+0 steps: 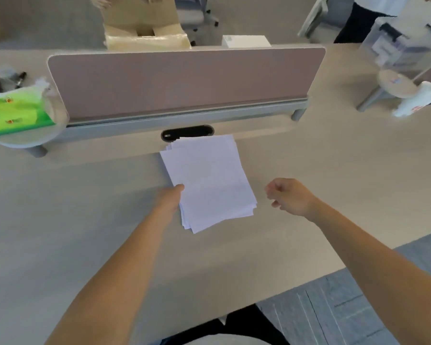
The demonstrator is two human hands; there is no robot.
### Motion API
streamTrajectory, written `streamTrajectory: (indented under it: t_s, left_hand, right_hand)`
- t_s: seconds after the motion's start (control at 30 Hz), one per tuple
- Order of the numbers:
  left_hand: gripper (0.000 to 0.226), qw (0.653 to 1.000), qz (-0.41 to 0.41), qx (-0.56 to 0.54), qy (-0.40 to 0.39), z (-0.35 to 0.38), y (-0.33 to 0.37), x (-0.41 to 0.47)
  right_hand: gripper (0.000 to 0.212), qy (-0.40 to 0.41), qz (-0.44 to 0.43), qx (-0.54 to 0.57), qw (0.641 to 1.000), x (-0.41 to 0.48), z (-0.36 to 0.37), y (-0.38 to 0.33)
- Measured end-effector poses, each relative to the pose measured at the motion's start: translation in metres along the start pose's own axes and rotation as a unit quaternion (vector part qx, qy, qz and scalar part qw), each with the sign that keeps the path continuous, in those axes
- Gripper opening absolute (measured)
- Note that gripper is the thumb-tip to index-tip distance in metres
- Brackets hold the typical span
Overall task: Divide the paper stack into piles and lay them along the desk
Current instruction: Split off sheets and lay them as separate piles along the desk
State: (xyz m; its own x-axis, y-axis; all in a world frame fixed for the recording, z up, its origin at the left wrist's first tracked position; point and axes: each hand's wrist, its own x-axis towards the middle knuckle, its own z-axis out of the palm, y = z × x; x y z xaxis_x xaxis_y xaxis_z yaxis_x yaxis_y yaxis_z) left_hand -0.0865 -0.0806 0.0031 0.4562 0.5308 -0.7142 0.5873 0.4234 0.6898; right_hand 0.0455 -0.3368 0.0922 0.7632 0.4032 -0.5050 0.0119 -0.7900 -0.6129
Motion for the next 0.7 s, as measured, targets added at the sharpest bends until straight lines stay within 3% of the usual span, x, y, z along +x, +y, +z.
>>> streamTrajectory:
  t_s: [0.17,0.23,0.3,0.4,0.5,0.7]
  left_hand:
    - [0.051,0.998,-0.031,0.024,0.053,0.018,0.001,0.053]
    - [0.043,0.996,-0.017,0.009,0.086,0.028,0.014,0.045]
    - [0.047,0.989,-0.025,0.001,0.145,0.034,0.020,0.043]
    - [0.061,0.985,-0.045,0.020,0.165,0.041,0.018,0.053]
    - [0.084,0.983,-0.064,0.031,0.172,0.049,0.019,0.071]
    - [0.068,0.974,-0.093,0.037,0.201,0.077,0.044,0.062]
  right_hand:
    - [0.020,-0.041,0.017,-0.034,0.998,0.081,-0.001,0.004]
    - [0.025,-0.074,0.008,-0.048,0.996,0.120,0.004,0.010]
    - [0.013,-0.103,0.002,-0.063,0.993,0.154,0.012,0.016]
    - [0.046,-0.152,0.025,-0.056,0.986,0.201,0.035,0.042]
    - [0.042,-0.174,0.025,-0.047,0.983,0.202,0.041,0.029]
    - [0.055,-0.160,0.058,-0.047,0.984,0.208,0.046,0.017]
